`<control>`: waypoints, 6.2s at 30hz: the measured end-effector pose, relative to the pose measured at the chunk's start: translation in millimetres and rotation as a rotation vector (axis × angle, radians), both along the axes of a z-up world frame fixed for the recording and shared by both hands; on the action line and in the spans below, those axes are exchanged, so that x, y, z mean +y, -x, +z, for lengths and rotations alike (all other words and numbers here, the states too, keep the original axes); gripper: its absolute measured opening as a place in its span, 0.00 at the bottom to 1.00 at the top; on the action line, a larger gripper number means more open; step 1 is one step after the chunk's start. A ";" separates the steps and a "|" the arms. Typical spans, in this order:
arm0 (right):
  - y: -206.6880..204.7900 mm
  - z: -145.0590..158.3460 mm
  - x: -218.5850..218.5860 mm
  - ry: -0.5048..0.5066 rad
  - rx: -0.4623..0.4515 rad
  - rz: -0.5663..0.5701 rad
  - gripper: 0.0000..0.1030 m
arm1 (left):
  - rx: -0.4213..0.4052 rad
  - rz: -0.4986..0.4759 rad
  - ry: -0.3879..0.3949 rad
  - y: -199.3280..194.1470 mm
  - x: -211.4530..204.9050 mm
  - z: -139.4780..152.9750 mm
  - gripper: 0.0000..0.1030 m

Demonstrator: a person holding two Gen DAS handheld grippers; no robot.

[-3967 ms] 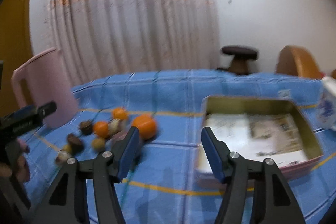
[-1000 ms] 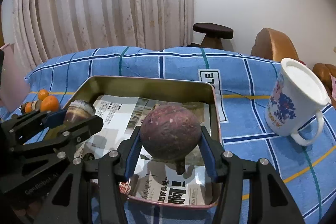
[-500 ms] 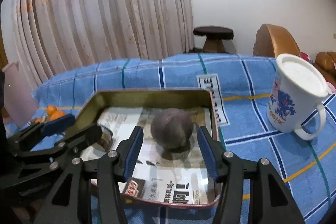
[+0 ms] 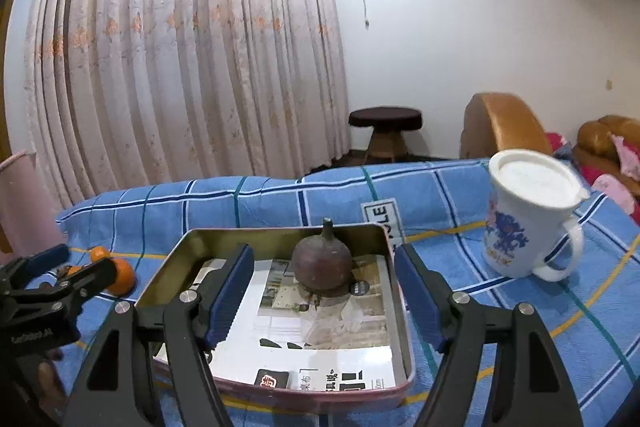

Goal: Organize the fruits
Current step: 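Carry both items into the tin and open both tools to release them, then grasp the small round brown fruit with the right tool while the left tool grasps the yellow fruit, then carry both small fruits into the tin and open both tools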

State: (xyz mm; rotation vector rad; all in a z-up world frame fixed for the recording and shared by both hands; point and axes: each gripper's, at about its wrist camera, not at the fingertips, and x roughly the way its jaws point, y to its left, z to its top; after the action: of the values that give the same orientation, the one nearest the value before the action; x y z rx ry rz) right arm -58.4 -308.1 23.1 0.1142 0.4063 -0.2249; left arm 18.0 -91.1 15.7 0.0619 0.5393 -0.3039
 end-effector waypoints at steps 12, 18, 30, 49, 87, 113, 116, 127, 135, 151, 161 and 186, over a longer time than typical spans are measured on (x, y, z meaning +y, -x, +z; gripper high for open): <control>2.7 2.6 51.9 0.022 -0.011 -0.015 0.72 | -0.008 0.095 -0.080 -6.4 52.9 -12.8 1.00; -4.2 -1.2 92.2 0.009 0.006 0.045 0.72 | -0.008 0.121 -0.084 -2.6 73.7 -16.6 1.00; -20.6 -10.9 158.5 -0.006 0.056 0.163 0.72 | 0.041 0.190 -0.086 -14.1 147.9 -15.2 1.00; -102.9 -53.9 269.7 -0.086 0.390 0.446 0.45 | 0.148 0.331 -0.002 -30.5 253.6 -11.3 1.00; -43.6 -35.5 231.0 -0.088 0.303 0.438 0.31 | 0.332 -0.113 -0.114 -40.6 195.7 -58.1 0.26; -18.0 -5.2 161.2 -0.096 0.123 0.392 0.31 | 0.056 0.019 0.042 0.9 124.1 -15.7 0.26; -14.3 2.3 136.9 -0.076 0.093 0.340 0.31 | 0.054 0.007 0.032 2.3 96.4 -13.7 0.26; -10.7 7.4 47.7 -0.001 0.078 0.159 0.31 | 0.033 -0.053 0.024 6.9 -1.3 -1.7 0.26; -14.5 -1.4 4.8 0.009 0.129 0.107 0.31 | 0.032 -0.104 -0.010 5.2 -62.3 -0.6 0.26; -26.8 -20.8 0.7 -0.006 0.219 0.136 0.32 | 0.092 -0.123 -0.032 -7.3 -90.1 -18.6 0.26; -30.9 -25.4 5.7 -0.027 0.254 0.166 0.34 | 0.084 -0.115 -0.051 -5.5 -93.5 -18.7 0.34; -7.3 -2.3 22.6 0.088 0.024 0.053 0.80 | -0.104 0.151 -0.010 14.6 -10.7 5.6 1.00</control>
State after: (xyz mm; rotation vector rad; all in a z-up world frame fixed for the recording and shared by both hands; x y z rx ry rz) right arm -51.1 -285.5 20.8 0.0142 0.4226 -0.1913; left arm 3.5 -101.9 21.3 0.0458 0.4396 -0.1495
